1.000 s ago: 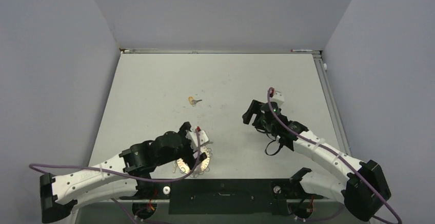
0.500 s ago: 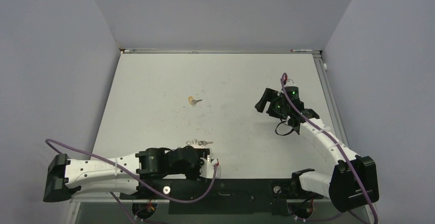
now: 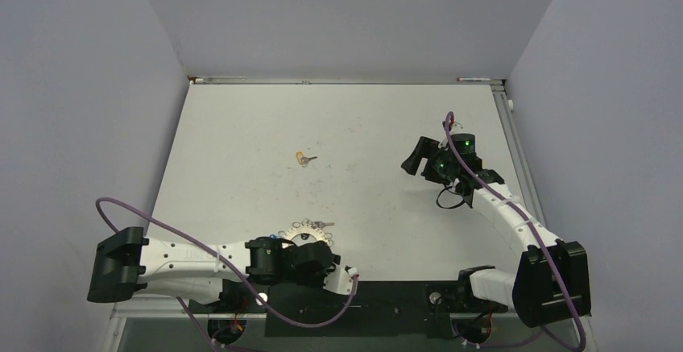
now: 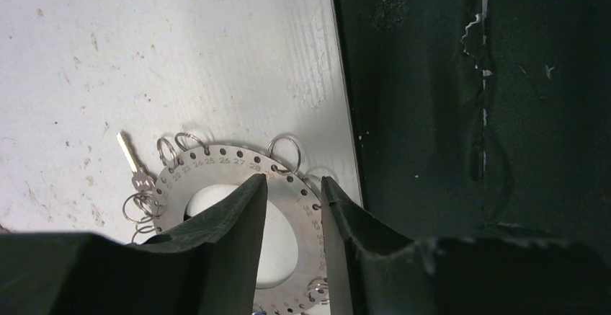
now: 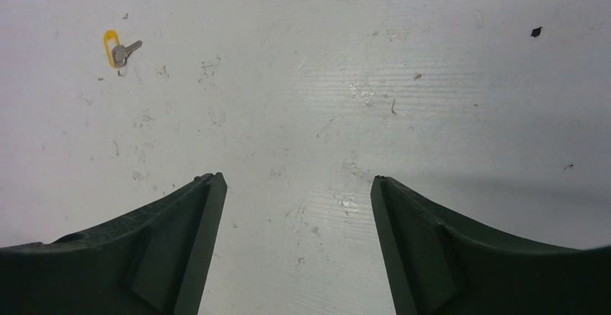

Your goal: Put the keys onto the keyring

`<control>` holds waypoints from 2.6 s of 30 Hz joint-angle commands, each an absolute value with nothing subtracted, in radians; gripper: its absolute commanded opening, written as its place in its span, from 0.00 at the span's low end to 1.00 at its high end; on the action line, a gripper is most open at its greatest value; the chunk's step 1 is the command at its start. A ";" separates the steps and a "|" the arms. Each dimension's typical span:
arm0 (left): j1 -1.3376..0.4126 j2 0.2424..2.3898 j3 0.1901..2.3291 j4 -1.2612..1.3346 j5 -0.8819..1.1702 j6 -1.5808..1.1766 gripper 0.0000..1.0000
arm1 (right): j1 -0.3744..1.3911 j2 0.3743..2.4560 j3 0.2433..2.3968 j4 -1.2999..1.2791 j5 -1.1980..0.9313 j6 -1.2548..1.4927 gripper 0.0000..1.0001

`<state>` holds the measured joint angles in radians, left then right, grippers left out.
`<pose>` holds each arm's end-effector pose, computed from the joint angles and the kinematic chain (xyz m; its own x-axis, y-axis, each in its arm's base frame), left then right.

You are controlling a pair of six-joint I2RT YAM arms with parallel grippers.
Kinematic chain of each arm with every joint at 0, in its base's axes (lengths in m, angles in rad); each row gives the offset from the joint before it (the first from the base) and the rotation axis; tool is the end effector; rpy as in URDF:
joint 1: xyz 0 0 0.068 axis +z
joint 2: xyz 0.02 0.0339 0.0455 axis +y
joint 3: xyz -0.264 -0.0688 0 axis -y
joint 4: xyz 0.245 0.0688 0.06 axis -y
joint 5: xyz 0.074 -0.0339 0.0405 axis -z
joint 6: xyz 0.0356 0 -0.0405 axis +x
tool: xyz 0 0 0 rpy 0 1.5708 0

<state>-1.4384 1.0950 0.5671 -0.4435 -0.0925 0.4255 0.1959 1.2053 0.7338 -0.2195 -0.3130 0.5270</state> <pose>0.0300 -0.2005 0.1862 0.3053 0.8211 -0.4824 0.9377 -0.1711 0.3023 0.2473 0.0602 0.2335 -0.7505 0.3389 -0.5674 -0.0468 0.8291 0.5572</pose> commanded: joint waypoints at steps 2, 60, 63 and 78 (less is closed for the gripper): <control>-1.449 1.159 0.577 -0.354 -0.098 0.422 0.30 | 0.189 1.197 0.750 -0.164 -0.341 0.510 0.76; -1.326 1.023 0.616 -0.325 0.027 0.337 0.00 | 0.188 1.123 0.678 -0.012 -0.507 0.501 0.70; -1.298 0.957 0.610 -0.293 0.061 0.320 0.00 | 0.190 1.085 0.647 0.072 -0.552 0.512 0.70; -1.119 0.661 0.560 -0.107 0.201 0.191 0.00 | 0.242 0.819 0.405 0.692 -0.728 0.633 0.69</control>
